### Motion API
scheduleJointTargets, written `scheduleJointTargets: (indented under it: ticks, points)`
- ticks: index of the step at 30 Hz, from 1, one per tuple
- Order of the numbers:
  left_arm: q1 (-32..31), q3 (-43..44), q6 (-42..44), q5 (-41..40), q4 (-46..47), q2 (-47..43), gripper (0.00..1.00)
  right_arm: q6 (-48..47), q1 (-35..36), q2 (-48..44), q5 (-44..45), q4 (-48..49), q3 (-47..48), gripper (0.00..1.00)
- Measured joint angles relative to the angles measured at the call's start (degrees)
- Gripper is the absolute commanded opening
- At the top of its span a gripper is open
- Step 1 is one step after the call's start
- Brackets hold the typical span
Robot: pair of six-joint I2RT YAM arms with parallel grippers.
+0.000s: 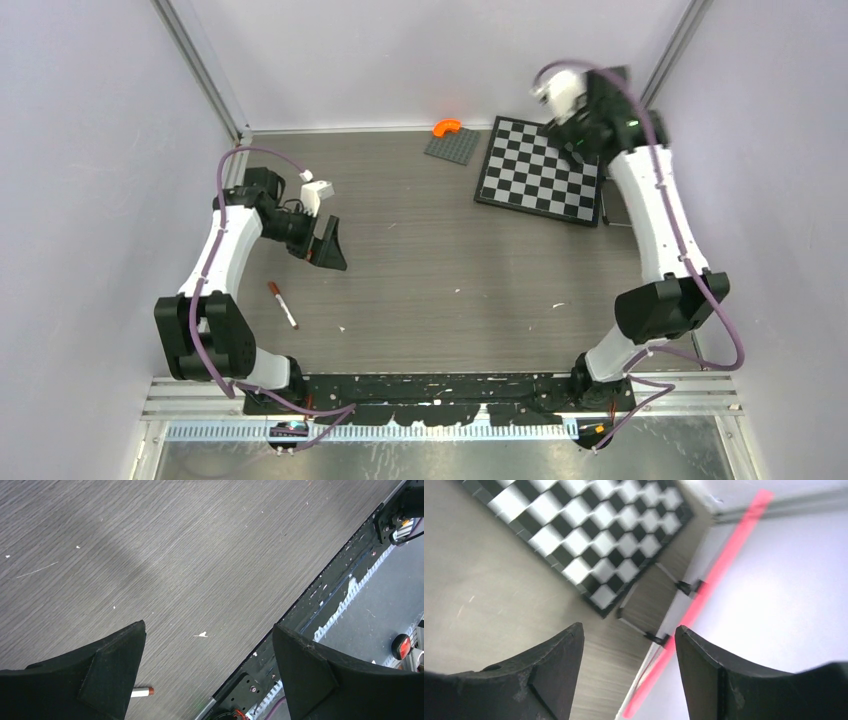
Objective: Write a sentence on the whiteboard
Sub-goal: Move the whiteboard stand to the center of the board.
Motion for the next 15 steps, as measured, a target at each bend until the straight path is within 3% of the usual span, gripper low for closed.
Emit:
scheduleJointTargets:
  ticks: [3,7,15]
  points:
    - [-0.3,0.0,-0.2,0.3,0.0,0.0,1.00,5.0,-9.8,1.5,-3.1,-0.2,10.5,0.67]
    - [-0.7,0.2,-0.4,0.3,0.0,0.0,1.00,8.6,-22.0,3.3,-3.8,-1.0,16.8,0.59]
    - [-1.0,2.0,-0.5,0.4,-0.2,0.0,1.00,5.2,-34.3,10.3,-4.8,-2.6,13.9,0.48]
